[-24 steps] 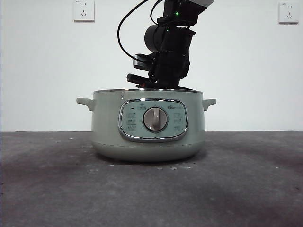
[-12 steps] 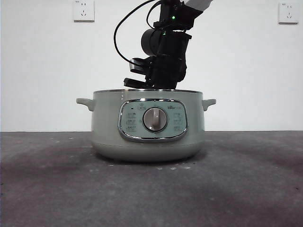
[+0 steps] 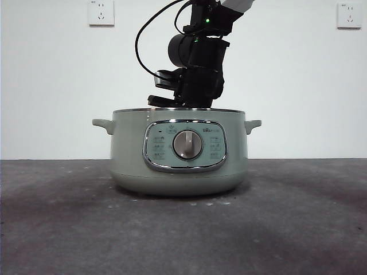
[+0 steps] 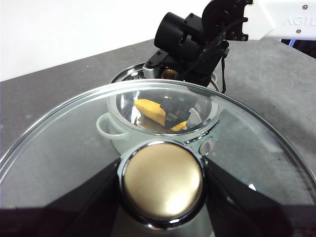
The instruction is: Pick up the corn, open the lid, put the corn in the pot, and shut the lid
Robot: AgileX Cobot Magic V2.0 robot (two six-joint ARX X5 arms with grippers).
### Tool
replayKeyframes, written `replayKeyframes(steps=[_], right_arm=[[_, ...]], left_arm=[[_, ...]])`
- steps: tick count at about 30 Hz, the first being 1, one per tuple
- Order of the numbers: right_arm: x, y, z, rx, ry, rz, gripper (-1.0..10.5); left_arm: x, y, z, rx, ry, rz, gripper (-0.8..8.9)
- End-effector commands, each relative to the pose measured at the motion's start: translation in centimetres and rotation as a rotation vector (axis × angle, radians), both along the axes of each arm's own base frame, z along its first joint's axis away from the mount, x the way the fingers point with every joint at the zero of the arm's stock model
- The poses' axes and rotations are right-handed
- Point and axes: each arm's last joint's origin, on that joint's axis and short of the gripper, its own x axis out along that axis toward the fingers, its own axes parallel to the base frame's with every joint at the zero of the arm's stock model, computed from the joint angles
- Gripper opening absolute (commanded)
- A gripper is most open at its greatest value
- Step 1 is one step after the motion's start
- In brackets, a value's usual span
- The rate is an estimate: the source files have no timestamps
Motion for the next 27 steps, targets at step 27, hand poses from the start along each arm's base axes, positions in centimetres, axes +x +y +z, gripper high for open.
replayKeyframes(steps=[27], right_arm=[[-6.1,-2.6,20.9,0.288,-0.402,-0.077,5.3]], left_arm=[[0.6,-0.2,0.7,-0.025,-0.045,-0.002,-0.08]])
